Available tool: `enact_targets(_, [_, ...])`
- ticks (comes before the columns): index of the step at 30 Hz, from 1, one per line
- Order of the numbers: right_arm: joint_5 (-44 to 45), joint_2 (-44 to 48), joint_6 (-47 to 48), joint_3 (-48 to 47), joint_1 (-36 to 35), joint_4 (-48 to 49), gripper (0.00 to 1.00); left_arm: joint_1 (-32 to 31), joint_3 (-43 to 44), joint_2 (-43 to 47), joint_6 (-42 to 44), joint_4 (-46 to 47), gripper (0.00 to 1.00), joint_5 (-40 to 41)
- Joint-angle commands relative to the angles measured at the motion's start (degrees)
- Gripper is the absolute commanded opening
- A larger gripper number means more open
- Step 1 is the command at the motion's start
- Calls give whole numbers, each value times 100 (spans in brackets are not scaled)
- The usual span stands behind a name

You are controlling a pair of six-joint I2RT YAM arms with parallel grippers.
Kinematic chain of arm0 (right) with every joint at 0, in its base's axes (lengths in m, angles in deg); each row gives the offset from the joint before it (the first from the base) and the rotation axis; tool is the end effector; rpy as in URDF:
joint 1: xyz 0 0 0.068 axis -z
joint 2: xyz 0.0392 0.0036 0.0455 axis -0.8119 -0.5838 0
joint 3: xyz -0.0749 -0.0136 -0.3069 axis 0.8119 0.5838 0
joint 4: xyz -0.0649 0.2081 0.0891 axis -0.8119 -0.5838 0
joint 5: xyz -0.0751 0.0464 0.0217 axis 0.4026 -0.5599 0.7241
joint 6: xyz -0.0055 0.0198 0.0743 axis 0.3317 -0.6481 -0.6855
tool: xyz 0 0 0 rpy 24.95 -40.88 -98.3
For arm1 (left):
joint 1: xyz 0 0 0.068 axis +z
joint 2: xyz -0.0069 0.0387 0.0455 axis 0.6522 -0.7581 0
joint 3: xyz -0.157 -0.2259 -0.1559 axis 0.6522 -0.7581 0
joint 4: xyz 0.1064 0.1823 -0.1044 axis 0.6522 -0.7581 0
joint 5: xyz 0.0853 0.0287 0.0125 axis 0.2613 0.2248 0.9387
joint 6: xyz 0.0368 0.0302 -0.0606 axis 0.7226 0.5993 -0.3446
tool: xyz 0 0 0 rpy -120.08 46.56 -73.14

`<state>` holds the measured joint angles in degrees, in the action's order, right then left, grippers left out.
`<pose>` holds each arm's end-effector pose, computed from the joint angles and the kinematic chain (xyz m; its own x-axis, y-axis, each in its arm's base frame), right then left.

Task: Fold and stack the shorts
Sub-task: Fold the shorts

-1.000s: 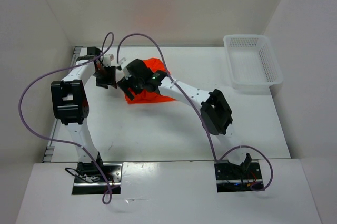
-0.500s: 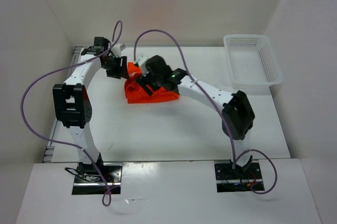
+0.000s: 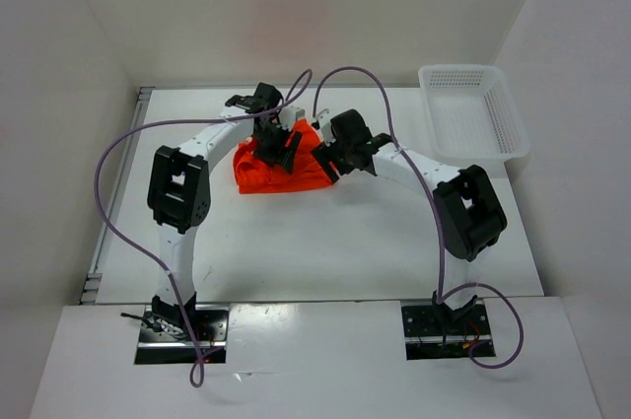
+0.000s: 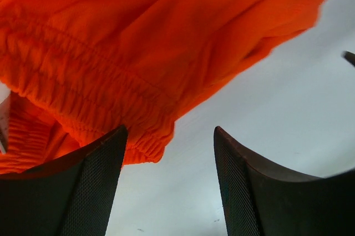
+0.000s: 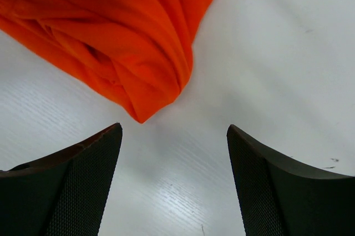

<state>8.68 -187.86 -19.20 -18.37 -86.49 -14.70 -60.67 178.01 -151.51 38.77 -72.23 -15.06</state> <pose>0.3464 0.2150 0.2598 -0.4995 -0.5744 -0.6485 -0.6339 0.7526 -0.1783 0.4269 -0.1744 0.2481 -0.8595 0.3085 -0.4075 0.4311 0.8660 -0.2535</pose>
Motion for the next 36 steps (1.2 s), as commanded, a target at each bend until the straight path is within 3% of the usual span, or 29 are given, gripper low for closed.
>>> enact_targets(1, [-364, 181, -41, 108, 30, 530, 81, -24, 192, 14, 21, -139, 71, 776])
enact_targets(8, [-452, 49, -497, 161, 83, 698, 82, -192, 140, 259, 21, -139, 73, 1401])
enact_targets(20, [-637, -443, -779, 117, 136, 926, 82, -245, -9, -136, 21, -139, 71, 1488])
enact_targets(25, [-637, -548, -893, 169, 136, 927, 82, -245, -62, -188, 21, -87, 59, 1542])
enact_targets(30, [-690, -733, -1078, 170, 136, 927, 82, -245, -62, -240, 21, -87, 29, 1419])
enact_targets(33, [-690, -786, -1130, 170, 136, 927, 82, -245, -62, -241, 21, -139, 20, 1261])
enact_targets(36, [-690, -786, -1130, 170, 136, 927, 82, -122, -115, -241, 21, -192, 5, 1024])
